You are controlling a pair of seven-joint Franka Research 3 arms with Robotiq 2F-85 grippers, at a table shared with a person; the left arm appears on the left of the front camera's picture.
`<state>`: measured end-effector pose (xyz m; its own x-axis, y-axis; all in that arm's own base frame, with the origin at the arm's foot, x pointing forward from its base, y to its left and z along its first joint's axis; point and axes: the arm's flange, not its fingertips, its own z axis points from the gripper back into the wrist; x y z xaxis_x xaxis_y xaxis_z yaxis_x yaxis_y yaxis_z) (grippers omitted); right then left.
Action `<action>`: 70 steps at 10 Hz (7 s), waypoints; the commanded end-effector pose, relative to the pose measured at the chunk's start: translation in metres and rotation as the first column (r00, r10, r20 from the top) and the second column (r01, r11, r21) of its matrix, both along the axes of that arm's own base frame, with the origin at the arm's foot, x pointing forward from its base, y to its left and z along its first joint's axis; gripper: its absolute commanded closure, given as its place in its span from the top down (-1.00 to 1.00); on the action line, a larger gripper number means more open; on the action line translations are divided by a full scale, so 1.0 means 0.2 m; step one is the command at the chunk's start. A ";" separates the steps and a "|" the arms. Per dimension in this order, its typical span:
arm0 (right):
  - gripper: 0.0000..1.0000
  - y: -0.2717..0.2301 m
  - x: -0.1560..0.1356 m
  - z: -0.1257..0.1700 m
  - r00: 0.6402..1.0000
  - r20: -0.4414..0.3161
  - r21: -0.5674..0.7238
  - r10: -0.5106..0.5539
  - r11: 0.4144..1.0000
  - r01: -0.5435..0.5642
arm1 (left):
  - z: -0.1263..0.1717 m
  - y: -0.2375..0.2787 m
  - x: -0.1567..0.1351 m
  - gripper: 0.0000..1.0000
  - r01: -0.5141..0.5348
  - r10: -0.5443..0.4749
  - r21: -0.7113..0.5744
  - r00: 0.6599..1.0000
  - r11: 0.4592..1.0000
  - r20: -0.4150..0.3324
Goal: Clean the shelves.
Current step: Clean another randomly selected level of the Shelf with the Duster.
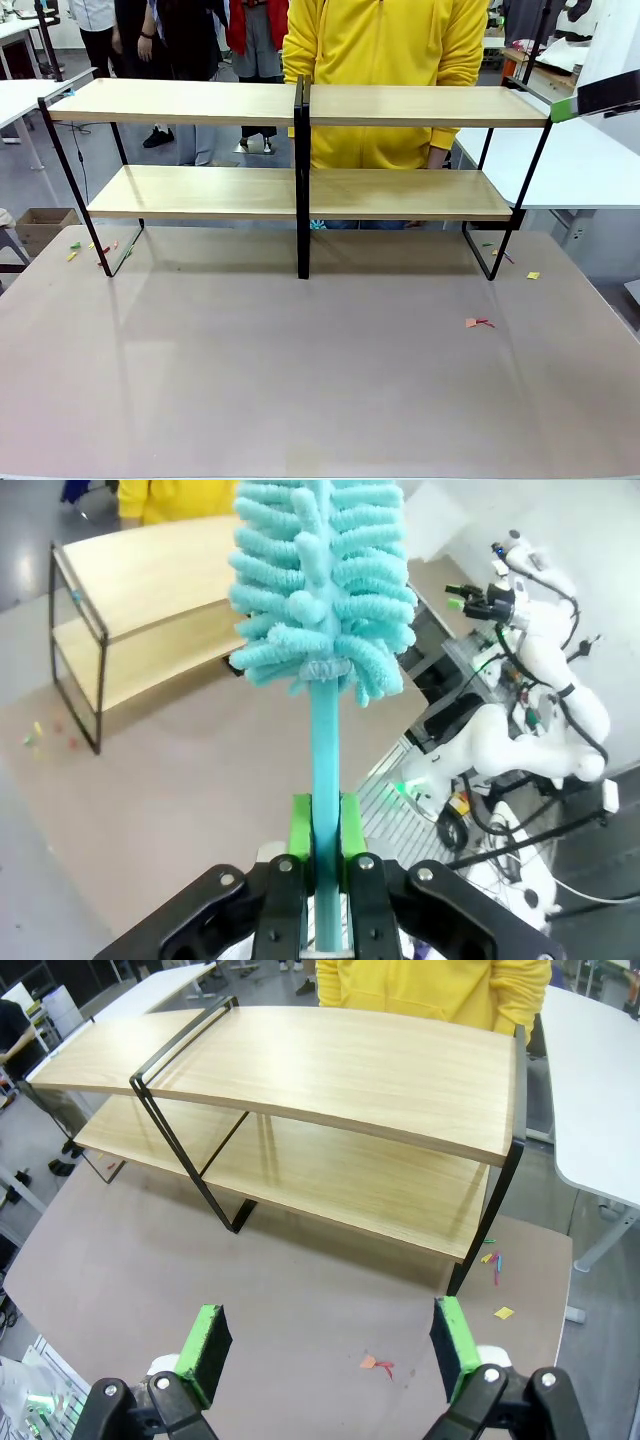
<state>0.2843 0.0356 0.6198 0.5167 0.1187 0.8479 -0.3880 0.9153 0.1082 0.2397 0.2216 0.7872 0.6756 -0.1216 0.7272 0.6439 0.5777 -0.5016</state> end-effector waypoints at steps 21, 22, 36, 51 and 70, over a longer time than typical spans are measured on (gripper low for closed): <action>1.00 0.00 0.00 0.00 1.000 0.000 0.004 0.002 1.000 -0.002 | -0.26 -0.76 0.27 -0.74 -0.252 0.287 0.446 0.958 0.858 -0.010; 1.00 0.00 0.00 0.00 1.000 0.000 0.004 0.002 1.000 -0.002 | -0.30 -0.79 0.26 -0.74 -0.345 0.373 0.514 0.926 0.785 0.052; 1.00 0.00 0.00 0.00 1.000 0.000 0.004 0.002 1.000 -0.002 | -0.50 -1.32 0.36 -0.74 -0.398 0.460 0.710 0.880 0.581 0.117; 1.00 0.00 0.00 0.00 1.000 0.000 0.004 0.002 1.000 -0.002 | -0.52 -1.57 0.45 -0.74 -0.485 0.676 0.858 0.690 0.168 0.258; 1.00 0.00 0.00 0.00 1.000 0.000 0.004 0.002 1.000 -0.002 | -0.27 -0.13 -0.26 -0.74 -0.389 0.405 0.199 0.913 0.900 -0.049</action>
